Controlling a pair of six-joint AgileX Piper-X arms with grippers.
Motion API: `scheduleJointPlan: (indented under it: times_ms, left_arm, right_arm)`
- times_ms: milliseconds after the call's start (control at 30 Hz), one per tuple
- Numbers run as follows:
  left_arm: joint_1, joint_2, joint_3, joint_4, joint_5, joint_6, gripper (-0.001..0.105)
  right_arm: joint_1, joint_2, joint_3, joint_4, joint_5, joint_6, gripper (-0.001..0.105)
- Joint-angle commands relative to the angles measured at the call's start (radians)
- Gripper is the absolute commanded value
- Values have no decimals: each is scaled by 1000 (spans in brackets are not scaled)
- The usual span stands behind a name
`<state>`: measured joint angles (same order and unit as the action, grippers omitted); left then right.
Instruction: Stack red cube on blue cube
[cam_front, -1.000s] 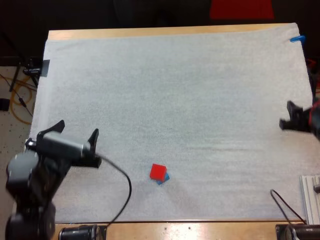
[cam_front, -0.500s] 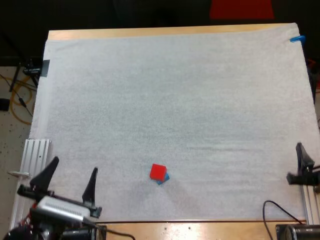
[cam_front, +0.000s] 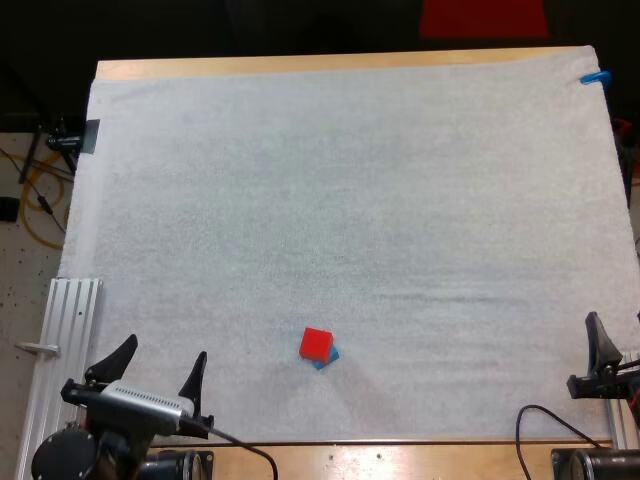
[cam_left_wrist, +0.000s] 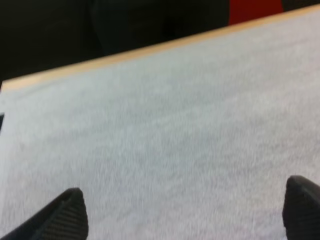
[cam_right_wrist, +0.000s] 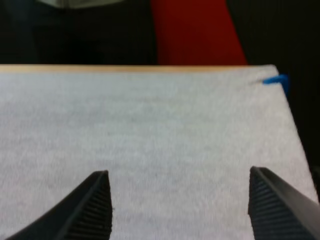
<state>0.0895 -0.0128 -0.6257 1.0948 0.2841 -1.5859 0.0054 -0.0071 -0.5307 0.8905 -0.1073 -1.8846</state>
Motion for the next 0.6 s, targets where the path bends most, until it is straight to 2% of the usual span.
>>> scheduleJointPlan:
  times_ms: [0,200,567]
  left_arm:
    - [-1,-137,20,-8,-14,-12,76]
    - [-1,-137,97,-47,-15,-12,76]
    - [-1,-137,109,-75,-12,-12,76]
  right_arm:
    - [-1,-44,-2,27,-9,3,58]
    - [-1,-44,2,117,-9,3,58]
    - [-1,-44,23,104,-3,5,58]
